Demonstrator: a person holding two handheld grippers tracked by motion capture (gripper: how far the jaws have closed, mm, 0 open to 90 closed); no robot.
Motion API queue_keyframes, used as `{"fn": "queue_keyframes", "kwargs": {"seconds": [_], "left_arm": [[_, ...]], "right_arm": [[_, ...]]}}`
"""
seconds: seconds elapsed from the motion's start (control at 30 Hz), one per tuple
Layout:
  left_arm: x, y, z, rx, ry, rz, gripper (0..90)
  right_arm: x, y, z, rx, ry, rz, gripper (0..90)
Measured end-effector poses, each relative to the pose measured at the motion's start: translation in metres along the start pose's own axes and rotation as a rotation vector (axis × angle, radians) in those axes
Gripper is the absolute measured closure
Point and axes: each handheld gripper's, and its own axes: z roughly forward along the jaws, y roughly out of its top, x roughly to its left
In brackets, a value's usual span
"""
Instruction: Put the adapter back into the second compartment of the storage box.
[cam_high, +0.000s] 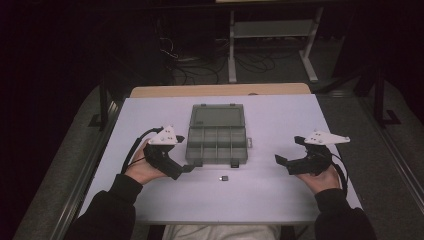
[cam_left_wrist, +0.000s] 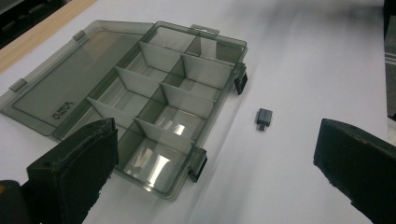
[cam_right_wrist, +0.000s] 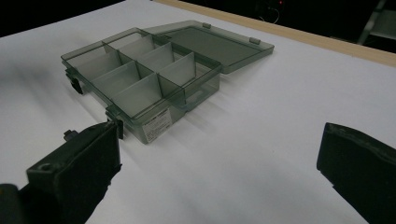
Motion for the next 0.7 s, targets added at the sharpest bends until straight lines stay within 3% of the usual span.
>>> {"fn": "queue_keyframes", "kwargs": {"seconds": [0.7], "left_arm": [[-0.017, 0.004, 0.035, 0.074, -0.072, 0.040, 0.0]], "right_arm": [[0.000, 0.000, 0.000, 0.002, 0.006, -0.001, 0.0]]}}
